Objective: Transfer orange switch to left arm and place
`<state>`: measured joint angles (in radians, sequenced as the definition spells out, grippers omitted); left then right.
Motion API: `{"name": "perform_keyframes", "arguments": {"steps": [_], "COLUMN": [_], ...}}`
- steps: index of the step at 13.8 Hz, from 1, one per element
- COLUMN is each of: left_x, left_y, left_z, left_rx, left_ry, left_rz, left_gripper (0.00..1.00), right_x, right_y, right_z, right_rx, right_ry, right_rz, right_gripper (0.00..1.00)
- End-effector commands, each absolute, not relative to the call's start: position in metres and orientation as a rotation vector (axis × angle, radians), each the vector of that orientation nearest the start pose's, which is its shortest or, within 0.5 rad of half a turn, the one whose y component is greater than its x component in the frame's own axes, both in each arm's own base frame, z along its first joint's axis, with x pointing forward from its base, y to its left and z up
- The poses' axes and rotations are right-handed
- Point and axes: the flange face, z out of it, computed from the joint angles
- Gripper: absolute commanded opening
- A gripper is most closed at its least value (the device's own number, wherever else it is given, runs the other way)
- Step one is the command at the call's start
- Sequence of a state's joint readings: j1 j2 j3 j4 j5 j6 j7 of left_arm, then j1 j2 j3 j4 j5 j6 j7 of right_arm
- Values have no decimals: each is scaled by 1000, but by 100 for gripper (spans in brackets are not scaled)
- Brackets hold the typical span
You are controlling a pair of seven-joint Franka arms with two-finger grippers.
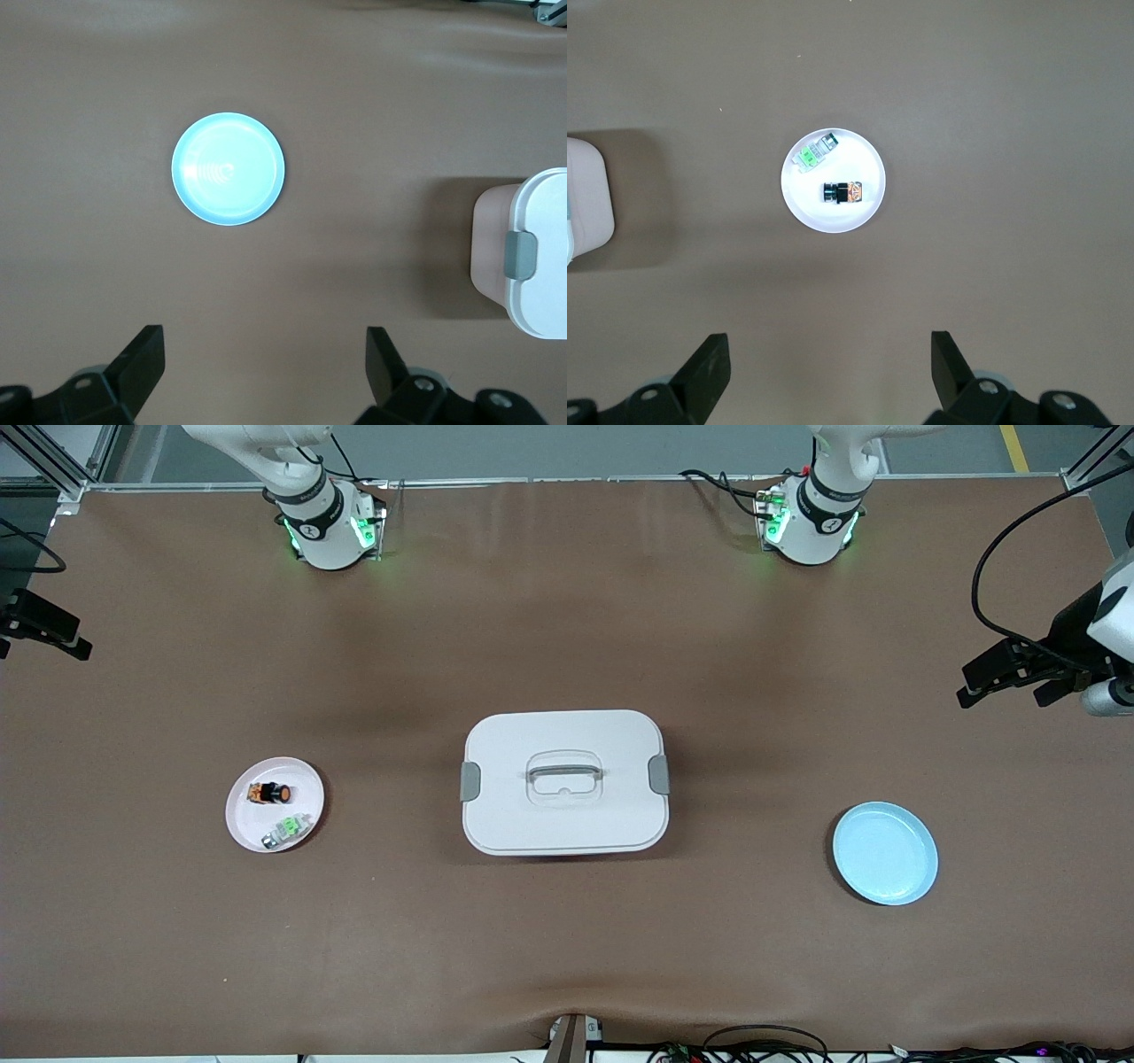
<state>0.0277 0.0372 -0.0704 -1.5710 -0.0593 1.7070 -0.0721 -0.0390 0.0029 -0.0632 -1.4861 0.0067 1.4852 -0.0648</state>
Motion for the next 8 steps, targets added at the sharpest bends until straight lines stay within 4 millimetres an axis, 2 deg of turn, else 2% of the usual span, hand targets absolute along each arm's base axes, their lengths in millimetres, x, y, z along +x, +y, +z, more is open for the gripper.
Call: {"name": "perform_keyframes", "arguments": {"steps": [1, 3, 5, 7, 8], "left_x": [579, 579, 580, 581, 582], "left_y": [-27, -28, -27, -27, -28], "left_z": [619, 619, 617, 617, 616], "left_rx": [-3207, -3207, -3207, -3207, -3207], "left_ry": [-25, -25, -25, -25, -25], "left_rz": [-146, -145, -138, -138, -138], "left_gripper": [100, 100, 100, 100, 100], "right_x": [542, 562, 577, 587, 598], "right_y": [-58, -61, -59, -60, -56], "right_z": [657, 620, 594, 580, 566], "right_rx": [-3133, -3127, -3126, -3127, -3129], "right_ry": [80, 85, 74, 58, 46], "right_rz": [1, 101, 155, 152, 150], "right_gripper": [100, 100, 100, 100, 100]}}
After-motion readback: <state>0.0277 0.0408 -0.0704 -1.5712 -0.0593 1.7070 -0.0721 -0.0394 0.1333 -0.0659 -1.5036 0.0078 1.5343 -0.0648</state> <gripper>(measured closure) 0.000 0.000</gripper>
